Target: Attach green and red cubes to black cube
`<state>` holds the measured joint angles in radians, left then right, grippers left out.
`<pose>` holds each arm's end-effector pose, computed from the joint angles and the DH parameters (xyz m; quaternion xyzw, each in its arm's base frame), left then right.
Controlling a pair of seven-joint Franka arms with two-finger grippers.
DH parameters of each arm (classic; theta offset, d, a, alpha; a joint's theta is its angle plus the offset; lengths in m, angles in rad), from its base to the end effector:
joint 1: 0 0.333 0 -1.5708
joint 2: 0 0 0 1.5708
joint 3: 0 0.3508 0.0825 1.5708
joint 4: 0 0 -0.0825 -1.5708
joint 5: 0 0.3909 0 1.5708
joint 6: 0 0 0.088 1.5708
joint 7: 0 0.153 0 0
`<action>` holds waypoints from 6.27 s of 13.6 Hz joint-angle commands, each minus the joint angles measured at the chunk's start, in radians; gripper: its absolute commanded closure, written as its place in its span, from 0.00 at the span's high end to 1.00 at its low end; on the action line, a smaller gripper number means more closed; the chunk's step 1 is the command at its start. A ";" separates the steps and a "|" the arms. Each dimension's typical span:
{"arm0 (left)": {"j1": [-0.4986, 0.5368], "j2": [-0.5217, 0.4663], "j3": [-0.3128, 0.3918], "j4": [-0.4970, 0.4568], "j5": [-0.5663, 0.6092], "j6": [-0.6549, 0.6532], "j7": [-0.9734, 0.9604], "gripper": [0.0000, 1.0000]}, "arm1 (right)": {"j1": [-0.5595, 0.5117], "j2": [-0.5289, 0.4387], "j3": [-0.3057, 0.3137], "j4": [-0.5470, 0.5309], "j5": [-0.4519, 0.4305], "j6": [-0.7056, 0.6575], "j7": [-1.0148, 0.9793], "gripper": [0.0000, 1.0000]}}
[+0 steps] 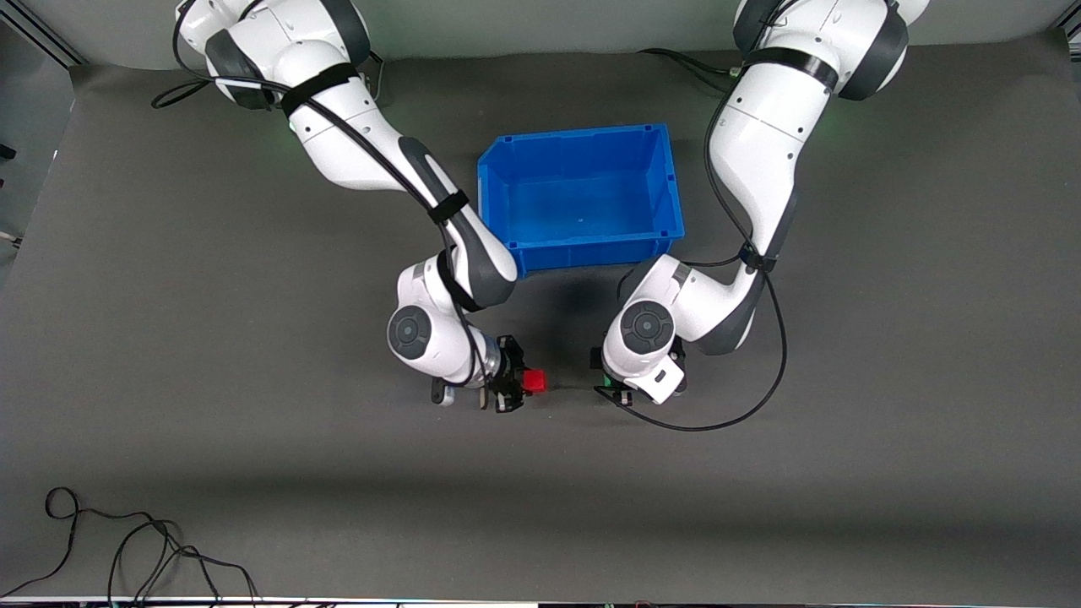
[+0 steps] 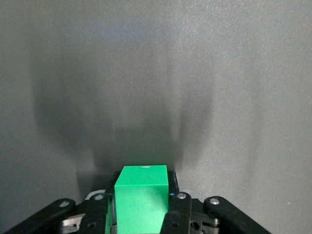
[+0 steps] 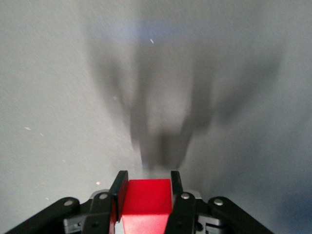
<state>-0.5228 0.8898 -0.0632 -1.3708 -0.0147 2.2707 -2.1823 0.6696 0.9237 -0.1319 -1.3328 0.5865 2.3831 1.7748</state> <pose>0.6446 -0.4180 0.1535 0.6858 0.7272 -0.0285 0.0113 0.6589 0.4469 0.1616 -0.6929 0.6989 0.1220 0.1286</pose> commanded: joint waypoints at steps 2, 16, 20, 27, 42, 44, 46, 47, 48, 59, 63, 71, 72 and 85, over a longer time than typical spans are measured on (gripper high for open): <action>-0.008 0.008 0.003 0.056 -0.008 -0.023 -0.074 0.00 | 0.030 0.033 -0.012 0.055 0.010 0.004 0.034 0.00; 0.029 0.037 0.013 0.110 -0.034 -0.005 -0.307 0.00 | 0.025 0.073 -0.014 0.101 0.009 0.025 0.018 0.00; 0.018 0.040 0.011 0.113 -0.034 -0.005 -0.333 0.00 | 0.016 0.095 -0.012 0.135 0.012 0.028 0.026 0.00; -0.002 0.054 0.011 0.113 -0.030 0.058 -0.381 0.00 | 0.056 0.110 -0.008 0.153 0.013 0.091 0.029 0.00; -0.006 0.055 0.011 0.101 0.067 -0.048 -0.340 0.00 | 0.065 0.168 0.006 0.153 0.033 0.298 0.029 0.00; -0.008 0.055 0.010 0.101 0.067 -0.046 -0.330 0.00 | 0.065 0.169 0.006 0.153 0.033 0.298 0.028 0.00; -0.009 0.054 0.008 0.101 0.067 -0.048 -0.314 0.00 | 0.065 0.169 0.008 0.153 0.033 0.298 0.031 0.00; -0.009 0.054 0.006 0.101 0.061 -0.050 -0.309 0.00 | 0.065 0.167 0.008 0.153 0.033 0.298 0.029 0.00; -0.003 0.052 0.006 0.104 0.050 -0.050 -0.310 0.00 | 0.062 0.164 0.008 0.156 0.033 0.298 0.028 0.00; 0.009 0.073 0.013 0.150 0.035 -0.020 -0.369 0.00 | 0.057 0.147 0.000 0.147 -0.062 0.125 0.018 0.00; 0.001 0.086 0.013 0.162 0.038 -0.007 -0.369 0.00 | 0.047 0.155 0.000 0.147 -0.060 0.134 0.017 0.00; -0.002 0.083 0.008 0.188 0.035 -0.028 -0.373 0.00 | 0.015 0.155 -0.002 0.150 -0.062 0.133 0.000 0.00; -0.002 0.083 0.008 0.188 0.036 -0.027 -0.373 0.00 | 0.013 0.155 -0.002 0.150 -0.062 0.134 0.000 0.00; -0.045 0.086 0.011 0.184 0.075 -0.007 -0.330 0.53 | 0.027 0.162 0.032 0.159 -0.060 0.163 0.020 0.00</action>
<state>-0.5544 0.9607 -0.0609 -1.2135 0.0503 2.2678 -2.5239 0.6910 1.0728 -0.1253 -1.1770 0.5360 2.5336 1.7884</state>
